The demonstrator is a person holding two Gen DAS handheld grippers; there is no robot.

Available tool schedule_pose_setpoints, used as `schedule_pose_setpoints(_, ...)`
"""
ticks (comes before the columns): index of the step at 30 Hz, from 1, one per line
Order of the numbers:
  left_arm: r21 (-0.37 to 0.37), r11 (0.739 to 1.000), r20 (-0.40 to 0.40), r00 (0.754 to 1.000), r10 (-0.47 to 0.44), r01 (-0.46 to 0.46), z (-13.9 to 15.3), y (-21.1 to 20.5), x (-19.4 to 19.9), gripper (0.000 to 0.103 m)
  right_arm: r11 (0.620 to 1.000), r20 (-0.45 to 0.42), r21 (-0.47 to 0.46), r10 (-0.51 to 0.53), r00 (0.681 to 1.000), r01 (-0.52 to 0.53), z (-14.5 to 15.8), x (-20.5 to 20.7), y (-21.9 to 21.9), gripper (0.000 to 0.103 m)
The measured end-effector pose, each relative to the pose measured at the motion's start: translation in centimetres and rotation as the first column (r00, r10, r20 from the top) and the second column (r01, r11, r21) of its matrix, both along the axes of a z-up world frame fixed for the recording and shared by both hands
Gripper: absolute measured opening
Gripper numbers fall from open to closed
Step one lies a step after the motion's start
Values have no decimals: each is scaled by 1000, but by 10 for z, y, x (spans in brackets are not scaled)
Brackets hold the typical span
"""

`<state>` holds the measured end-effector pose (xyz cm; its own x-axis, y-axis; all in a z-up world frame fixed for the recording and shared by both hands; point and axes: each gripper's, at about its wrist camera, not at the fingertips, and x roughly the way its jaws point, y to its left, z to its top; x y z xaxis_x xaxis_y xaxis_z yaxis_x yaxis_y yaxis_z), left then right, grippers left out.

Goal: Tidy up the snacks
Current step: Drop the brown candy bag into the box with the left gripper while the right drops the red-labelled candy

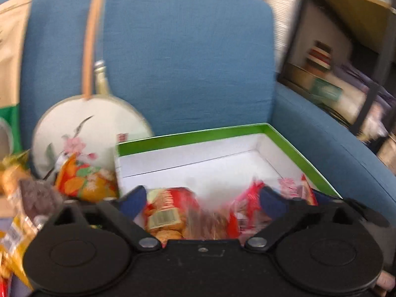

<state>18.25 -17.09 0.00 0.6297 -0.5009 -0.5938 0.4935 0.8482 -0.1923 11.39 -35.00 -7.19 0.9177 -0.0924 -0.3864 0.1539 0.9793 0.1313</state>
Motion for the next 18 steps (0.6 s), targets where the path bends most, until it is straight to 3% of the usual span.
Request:
schedule_pose_setpoints(4,-81,996,-24,999,30,-32,8,28,-6,103,999,80,-38,0,997,3,15,-15,6,103)
schedule_pose_setpoints(8,-64,996,24,998,58,-57,24,55,-25,103,994,160,-104,28,987,-12,29,-35,26,103)
schedule_pose_setpoints(14,-47,989,27,989,144,-143,30,110,-66,103,972,144,-15,235,961,-235,33,-45,62,103)
schedule_pose_setpoints(18,27,977,18,978,209,-210,20,151,-95,103,932,113,9,358,927,-361,33,-47,89,103)
